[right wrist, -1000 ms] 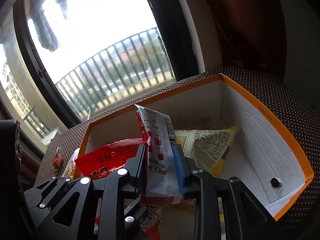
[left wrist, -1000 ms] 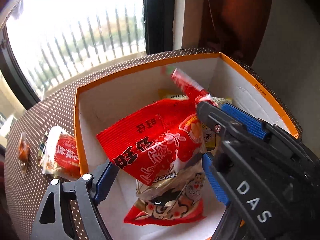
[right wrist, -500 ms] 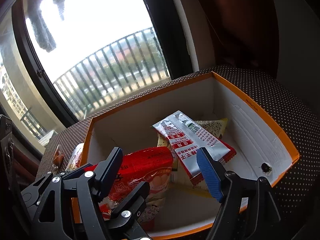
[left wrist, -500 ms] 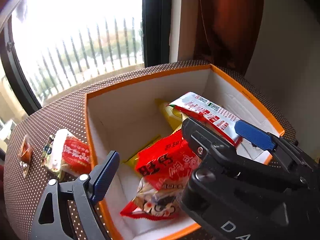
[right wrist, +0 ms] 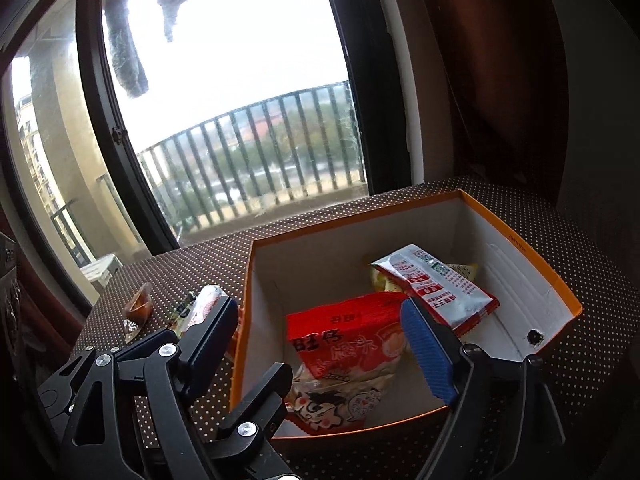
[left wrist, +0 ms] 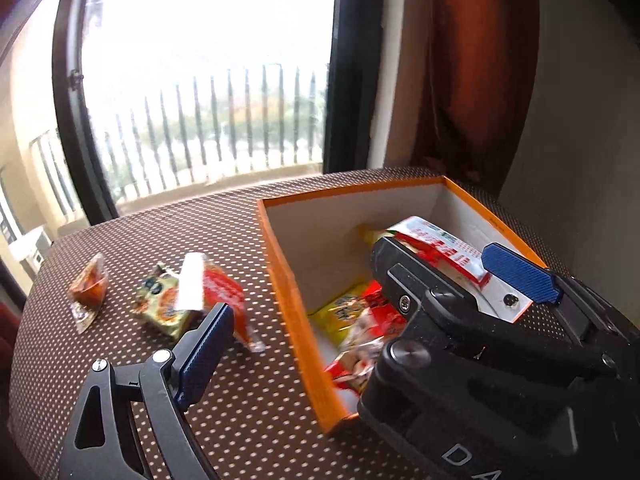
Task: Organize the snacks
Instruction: 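Withdraw both grippers from the box back toward the remaining snacks, then grasp the clear-and-red jerky packet with the right gripper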
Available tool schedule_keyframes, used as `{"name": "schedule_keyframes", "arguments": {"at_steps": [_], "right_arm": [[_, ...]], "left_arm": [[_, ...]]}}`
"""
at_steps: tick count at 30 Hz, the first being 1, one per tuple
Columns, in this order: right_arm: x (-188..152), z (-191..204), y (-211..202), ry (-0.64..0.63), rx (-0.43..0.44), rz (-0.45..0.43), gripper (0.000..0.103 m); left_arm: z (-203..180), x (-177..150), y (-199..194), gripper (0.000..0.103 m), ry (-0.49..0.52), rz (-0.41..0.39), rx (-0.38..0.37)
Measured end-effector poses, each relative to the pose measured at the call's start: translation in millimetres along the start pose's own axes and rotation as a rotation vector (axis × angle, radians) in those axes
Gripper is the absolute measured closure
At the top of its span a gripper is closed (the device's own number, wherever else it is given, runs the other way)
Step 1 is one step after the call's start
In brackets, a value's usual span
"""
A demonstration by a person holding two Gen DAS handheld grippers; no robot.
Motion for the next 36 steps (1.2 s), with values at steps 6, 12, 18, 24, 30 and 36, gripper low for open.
{"name": "schedule_keyframes", "arguments": {"at_steps": [6, 12, 18, 24, 30, 36], "right_arm": [[-13, 39, -7, -0.043, 0.055, -0.014, 0.017], [-31, 86, -9, -0.107, 0.139, -0.006, 0.017], [-48, 123, 1, -0.144, 0.193, 0.013, 0.017], [-62, 151, 18, -0.159, 0.226, 0.037, 0.016], [-77, 166, 50, -0.141, 0.189, 0.062, 0.011], [-92, 175, 79, -0.172, 0.153, 0.109, 0.011]], "left_arm": [[35, -17, -21, 0.011, -0.059, -0.023, 0.057], [74, -38, -41, 0.011, -0.103, -0.041, 0.139], [110, -57, -51, 0.011, -0.135, -0.027, 0.194], [140, -74, -44, 0.011, -0.168, -0.001, 0.223], [171, -100, -25, 0.011, -0.246, 0.067, 0.229], [187, -114, -2, 0.011, -0.266, 0.117, 0.226]]}}
Point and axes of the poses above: each gripper's, at about its wrist camera, not at the fingertips, and y roughly the way its jaws point, z to its left, x to its top, the point moved 9 cm from there along y, roughly the way its jaws point, and after that the axes turned 11 degrees about y, right-handed, at the moved point
